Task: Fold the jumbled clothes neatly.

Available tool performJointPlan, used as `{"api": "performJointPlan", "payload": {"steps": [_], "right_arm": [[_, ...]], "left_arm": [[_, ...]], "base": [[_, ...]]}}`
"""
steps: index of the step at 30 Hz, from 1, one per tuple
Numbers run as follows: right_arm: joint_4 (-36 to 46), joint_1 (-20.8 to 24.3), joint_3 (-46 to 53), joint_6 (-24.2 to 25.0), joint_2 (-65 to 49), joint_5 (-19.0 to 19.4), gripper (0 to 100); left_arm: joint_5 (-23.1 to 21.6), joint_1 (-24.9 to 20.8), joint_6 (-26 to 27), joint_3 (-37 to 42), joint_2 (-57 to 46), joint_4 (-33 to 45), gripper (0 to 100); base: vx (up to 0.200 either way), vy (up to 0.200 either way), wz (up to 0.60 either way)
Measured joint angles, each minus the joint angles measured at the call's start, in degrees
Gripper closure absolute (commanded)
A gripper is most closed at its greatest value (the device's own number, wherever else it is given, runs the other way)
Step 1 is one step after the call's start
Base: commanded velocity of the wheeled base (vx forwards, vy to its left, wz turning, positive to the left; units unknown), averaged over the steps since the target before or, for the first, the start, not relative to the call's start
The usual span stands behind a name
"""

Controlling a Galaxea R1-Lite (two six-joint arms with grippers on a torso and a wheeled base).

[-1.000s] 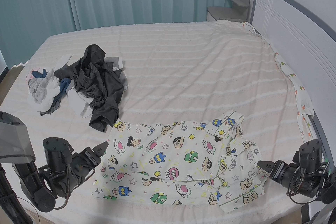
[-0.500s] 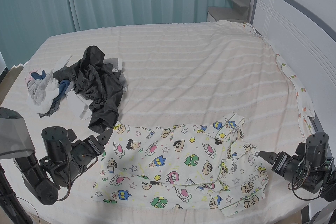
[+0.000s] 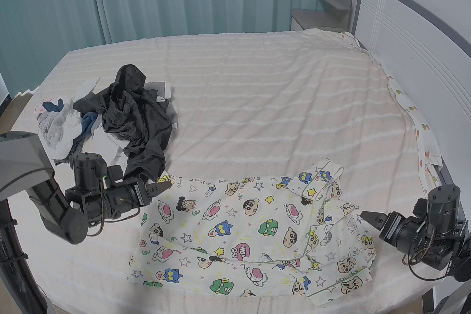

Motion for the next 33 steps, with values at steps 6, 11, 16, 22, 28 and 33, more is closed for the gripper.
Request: {"api": "performJointPlan", "payload": {"steps": [6,11,16,22,28,33], "right_arm": [[0.0,0.1,-0.1,-0.7,0.0,0.6,0],[-0.1,0.0,-0.1,-1.2,0.1,1.0,0],[-0.2,-0.4,-0.2,-1.3,0.3,2.4,0],[-0.1,-1.7,-0.2,-1.5,0.7,2.9,0],[-0.1,-2.5,-0.2,-1.5,1.3,3.0,0],[-0.1,-2.6,-0.1,-1.5,1.7,3.0,0]], "left_arm": [[-8.4,4.0,5.6,-12.5,3.0,12.3,0],[-10.6,6.2,9.7,-19.0,8.8,14.6,0],[-11.7,7.1,10.6,-24.6,14.5,15.0,0],[-15.5,7.4,8.9,-27.0,18.1,15.2,0],[-15.9,6.9,8.3,-27.1,19.7,15.1,0],[-16.2,6.5,7.1,-27.1,20.5,15.0,0]], "base": [[0.0,0.0,0.0],[0.0,0.0,0.0],[0.0,0.0,0.0],[0.0,0.0,0.0],[0.0,0.0,0.0],[0.0,0.0,0.0]]}}
